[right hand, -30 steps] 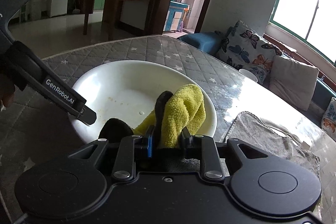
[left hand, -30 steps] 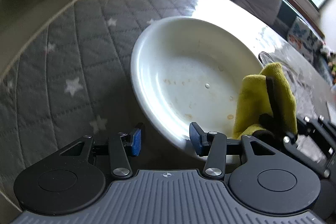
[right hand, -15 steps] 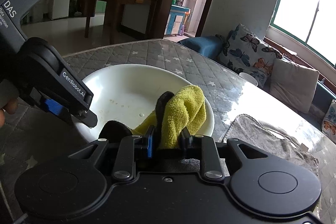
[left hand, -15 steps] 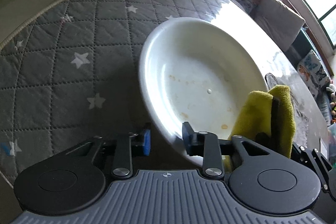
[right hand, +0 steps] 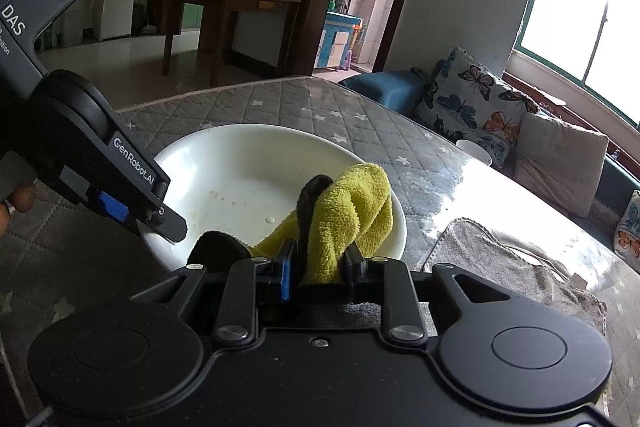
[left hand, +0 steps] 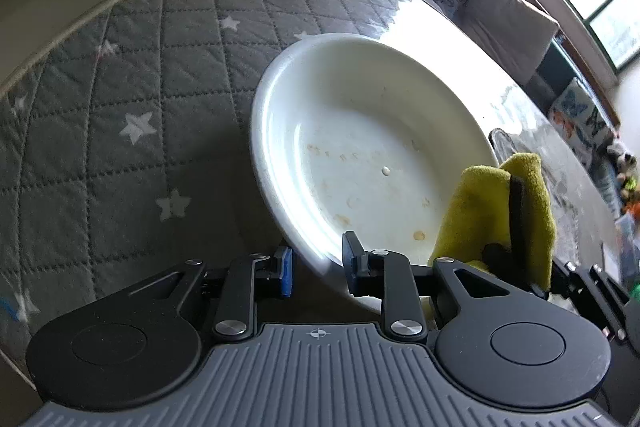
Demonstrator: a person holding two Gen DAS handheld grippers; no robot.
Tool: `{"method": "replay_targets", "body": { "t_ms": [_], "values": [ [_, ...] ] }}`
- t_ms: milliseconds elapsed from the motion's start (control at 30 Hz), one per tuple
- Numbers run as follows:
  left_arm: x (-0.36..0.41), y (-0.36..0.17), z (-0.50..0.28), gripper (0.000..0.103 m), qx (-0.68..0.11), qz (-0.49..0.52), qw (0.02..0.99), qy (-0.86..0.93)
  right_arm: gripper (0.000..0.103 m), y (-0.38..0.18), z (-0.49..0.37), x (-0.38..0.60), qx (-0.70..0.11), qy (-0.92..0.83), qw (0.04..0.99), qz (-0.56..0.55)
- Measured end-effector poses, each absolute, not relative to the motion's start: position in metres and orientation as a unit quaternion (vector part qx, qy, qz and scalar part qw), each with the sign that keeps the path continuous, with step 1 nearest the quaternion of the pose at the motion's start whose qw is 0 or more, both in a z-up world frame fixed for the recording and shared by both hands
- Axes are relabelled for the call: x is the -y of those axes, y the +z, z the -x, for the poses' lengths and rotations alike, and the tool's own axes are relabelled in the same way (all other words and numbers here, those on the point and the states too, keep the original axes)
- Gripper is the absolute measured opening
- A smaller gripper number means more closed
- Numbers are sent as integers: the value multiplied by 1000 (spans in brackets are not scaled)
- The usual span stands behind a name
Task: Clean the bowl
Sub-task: 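Tilt the bowl with the left tool while the right tool scrubs its inner wall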
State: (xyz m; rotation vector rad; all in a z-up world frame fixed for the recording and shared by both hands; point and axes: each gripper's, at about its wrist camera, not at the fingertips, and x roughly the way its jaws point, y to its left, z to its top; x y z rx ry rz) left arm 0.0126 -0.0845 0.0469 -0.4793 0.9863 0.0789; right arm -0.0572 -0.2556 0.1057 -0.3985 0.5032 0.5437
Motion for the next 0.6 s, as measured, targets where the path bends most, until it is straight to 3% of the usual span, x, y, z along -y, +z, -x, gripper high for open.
{"method": "replay_targets", "body": {
  "t_ms": [600],
  "values": [
    [77,51,-27,28,-471,105,875,-22,26,98,48,251,-251,254,909,213]
  ]
}}
